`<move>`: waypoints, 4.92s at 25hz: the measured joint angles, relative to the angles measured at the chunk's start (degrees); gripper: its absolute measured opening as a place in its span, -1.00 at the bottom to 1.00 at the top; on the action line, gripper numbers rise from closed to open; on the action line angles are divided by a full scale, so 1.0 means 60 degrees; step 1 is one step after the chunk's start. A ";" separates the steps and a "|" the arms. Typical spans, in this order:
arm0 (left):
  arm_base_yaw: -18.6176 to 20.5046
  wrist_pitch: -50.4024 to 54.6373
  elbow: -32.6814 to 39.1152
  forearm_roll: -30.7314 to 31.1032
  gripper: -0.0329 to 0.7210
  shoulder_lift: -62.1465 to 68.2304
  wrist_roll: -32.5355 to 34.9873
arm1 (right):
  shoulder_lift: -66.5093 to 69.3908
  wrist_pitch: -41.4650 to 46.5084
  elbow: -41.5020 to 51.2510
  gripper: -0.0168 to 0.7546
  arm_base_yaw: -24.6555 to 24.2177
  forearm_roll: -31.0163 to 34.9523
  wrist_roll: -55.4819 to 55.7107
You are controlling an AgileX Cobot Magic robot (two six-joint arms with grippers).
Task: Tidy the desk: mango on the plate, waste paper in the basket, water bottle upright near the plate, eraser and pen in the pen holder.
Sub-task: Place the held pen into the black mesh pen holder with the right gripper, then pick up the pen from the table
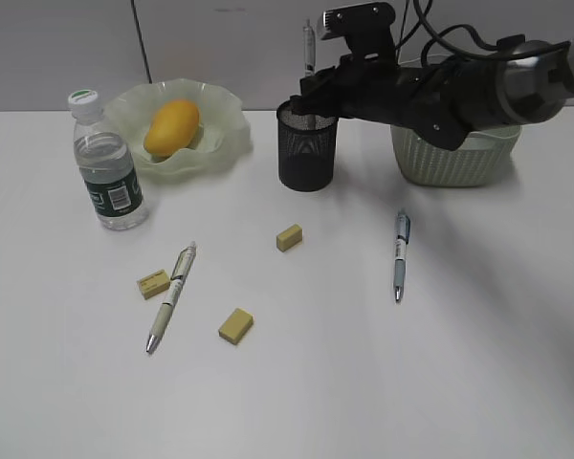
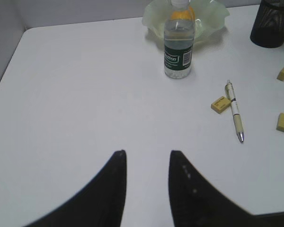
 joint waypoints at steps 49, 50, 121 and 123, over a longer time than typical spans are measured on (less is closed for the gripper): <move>0.0000 -0.0003 0.0000 0.0056 -0.29 0.0000 0.0000 | -0.2793 1.3942 -0.3613 -0.35 -0.0097 0.3972 -0.3020; 0.0000 -0.0003 0.0000 0.0056 -0.29 0.0000 0.0000 | -0.2801 1.4303 -0.3790 -0.35 -0.0159 0.4045 -0.3020; 0.0000 -0.0014 0.0000 0.0039 -0.28 0.0000 0.0000 | -2.0191 1.4412 0.8290 0.36 -0.2062 0.4908 -0.4432; 0.0000 -0.0014 0.0000 0.0036 -0.28 0.0000 0.0000 | -2.0630 1.4402 0.8545 0.36 -0.2062 0.4908 -0.4432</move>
